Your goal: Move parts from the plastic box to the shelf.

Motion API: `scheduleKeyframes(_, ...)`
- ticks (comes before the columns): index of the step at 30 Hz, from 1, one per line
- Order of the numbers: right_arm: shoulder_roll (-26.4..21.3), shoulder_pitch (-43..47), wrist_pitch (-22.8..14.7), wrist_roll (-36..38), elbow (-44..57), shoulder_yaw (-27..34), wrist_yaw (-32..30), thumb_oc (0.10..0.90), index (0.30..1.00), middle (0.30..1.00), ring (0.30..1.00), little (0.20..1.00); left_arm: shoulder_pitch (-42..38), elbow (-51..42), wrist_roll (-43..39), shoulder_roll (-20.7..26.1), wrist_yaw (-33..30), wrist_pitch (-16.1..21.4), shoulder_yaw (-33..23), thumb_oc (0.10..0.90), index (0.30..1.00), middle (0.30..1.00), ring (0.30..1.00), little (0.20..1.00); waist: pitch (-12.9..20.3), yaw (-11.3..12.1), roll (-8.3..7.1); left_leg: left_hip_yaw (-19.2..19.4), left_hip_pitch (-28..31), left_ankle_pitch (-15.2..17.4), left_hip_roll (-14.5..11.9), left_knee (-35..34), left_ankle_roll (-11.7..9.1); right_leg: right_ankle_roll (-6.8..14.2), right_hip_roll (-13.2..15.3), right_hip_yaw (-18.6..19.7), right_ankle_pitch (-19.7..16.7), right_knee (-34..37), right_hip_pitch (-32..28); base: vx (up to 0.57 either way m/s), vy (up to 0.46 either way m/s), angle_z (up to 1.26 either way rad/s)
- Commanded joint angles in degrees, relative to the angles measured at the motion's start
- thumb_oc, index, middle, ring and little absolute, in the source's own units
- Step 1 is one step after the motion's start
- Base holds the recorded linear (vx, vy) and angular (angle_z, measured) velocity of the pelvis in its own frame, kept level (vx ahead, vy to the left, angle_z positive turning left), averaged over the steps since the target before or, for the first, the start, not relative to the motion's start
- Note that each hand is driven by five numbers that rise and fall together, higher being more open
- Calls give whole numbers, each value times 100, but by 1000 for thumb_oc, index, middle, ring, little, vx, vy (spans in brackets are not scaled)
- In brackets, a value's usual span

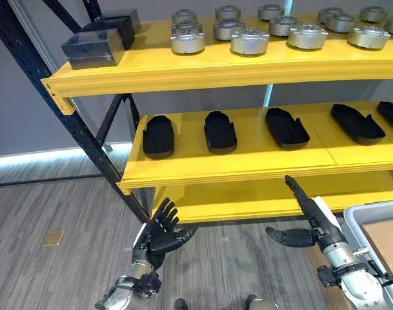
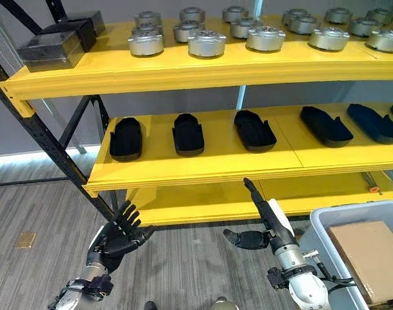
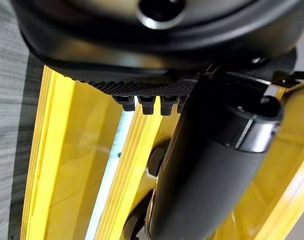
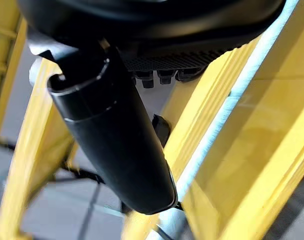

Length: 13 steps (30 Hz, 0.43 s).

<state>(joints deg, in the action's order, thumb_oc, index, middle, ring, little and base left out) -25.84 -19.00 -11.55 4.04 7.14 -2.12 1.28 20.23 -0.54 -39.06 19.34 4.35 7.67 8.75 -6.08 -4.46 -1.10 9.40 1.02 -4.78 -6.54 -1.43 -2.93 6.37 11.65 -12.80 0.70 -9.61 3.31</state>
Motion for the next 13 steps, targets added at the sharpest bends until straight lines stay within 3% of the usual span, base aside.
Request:
scheduleKeyframes(1,-194,700,-321,401,144,-171,-74,900,1000,1000,1000,1000,-542,-405,310,91,-113,646,-281,900,1000,1000,1000,1000,146,26,-67,-5,-9,219,82,-254,124,258,75,100,-260,657,-273,3,132,-20)
scheduleKeyframes(13,-49,930,-147,843,-105,-734,59,900,1000,1000,1000,1000,-756,-165,627,0,-386,651,-286,900,1000,1000,1000,1000,323,13,-219,170,197,333,101,-268,178,336,153,207,-300,725,-364,27,16,-12)
